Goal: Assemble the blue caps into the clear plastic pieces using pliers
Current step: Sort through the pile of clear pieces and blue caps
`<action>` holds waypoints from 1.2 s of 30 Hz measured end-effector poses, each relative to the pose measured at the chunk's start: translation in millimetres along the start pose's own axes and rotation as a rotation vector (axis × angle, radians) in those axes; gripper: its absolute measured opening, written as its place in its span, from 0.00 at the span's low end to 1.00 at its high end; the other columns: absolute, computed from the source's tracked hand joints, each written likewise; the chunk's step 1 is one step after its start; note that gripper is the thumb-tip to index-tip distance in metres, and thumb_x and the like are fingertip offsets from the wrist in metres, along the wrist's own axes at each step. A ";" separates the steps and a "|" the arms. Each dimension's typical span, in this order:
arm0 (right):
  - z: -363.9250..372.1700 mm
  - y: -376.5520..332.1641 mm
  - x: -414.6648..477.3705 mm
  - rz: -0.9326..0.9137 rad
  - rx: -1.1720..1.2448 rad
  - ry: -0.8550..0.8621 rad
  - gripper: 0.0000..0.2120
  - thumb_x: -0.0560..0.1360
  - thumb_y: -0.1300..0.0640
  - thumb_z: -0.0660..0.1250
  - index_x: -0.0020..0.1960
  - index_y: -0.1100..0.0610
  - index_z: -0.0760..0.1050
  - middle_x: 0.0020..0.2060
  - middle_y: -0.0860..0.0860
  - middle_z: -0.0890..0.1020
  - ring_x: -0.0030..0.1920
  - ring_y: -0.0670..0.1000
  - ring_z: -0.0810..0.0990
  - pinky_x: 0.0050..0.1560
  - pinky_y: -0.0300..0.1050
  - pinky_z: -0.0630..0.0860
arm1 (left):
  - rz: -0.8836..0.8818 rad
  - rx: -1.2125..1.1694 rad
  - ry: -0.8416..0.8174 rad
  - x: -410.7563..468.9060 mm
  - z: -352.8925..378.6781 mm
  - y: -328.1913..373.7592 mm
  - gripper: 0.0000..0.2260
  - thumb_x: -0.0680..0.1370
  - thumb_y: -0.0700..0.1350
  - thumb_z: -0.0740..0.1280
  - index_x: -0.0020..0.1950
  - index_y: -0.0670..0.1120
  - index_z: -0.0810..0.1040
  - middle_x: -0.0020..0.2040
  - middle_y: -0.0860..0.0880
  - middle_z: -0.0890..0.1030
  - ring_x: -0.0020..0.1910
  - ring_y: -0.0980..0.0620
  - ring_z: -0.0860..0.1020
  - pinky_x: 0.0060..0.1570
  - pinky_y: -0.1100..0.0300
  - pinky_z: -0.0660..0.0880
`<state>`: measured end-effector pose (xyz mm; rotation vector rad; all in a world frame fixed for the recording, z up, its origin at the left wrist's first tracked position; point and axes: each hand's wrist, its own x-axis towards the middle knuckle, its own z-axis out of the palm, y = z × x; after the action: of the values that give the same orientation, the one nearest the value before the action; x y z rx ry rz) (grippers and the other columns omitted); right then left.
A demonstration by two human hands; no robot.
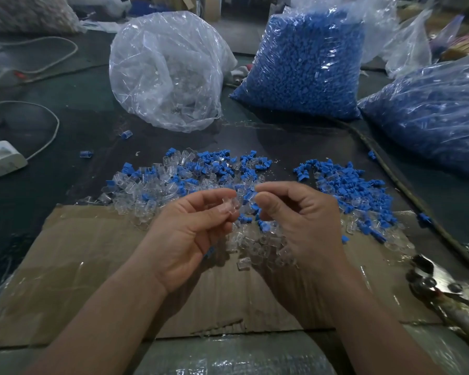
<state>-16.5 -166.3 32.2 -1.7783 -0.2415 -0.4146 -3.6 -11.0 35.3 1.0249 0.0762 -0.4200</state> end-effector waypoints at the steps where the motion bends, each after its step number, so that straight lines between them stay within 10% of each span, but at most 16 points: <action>1: 0.3 -0.3 -0.5 0.010 0.000 -0.005 0.07 0.67 0.49 0.67 0.44 0.41 0.77 0.37 0.36 0.81 0.37 0.41 0.80 0.39 0.32 0.76 | -0.002 -0.008 -0.003 -0.1 0.6 -0.1 0.09 0.63 0.34 0.65 0.35 0.43 0.84 0.35 0.45 0.82 0.30 0.55 0.80 0.30 0.67 0.77; 29: 4.9 -4.6 -12.0 0.009 -0.078 -0.026 0.08 0.70 0.59 0.68 0.38 0.46 0.76 0.35 0.47 0.82 0.31 0.49 0.80 0.33 0.48 0.80 | 0.073 0.089 -0.023 0.0 0.7 -5.5 0.09 0.63 0.33 0.66 0.36 0.43 0.84 0.36 0.45 0.83 0.33 0.54 0.81 0.33 0.67 0.77; 36: 1.9 -1.4 -12.0 -0.013 -0.273 -0.090 0.12 0.72 0.60 0.69 0.36 0.45 0.73 0.26 0.42 0.76 0.28 0.41 0.76 0.29 0.30 0.71 | 0.124 0.184 -0.005 1.1 0.8 -12.0 0.09 0.61 0.35 0.67 0.36 0.45 0.84 0.35 0.46 0.83 0.32 0.55 0.81 0.33 0.68 0.77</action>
<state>-27.7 -163.5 28.3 -2.0673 -0.2702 -0.3918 -7.2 -17.4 25.7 1.2026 -0.0310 -0.3210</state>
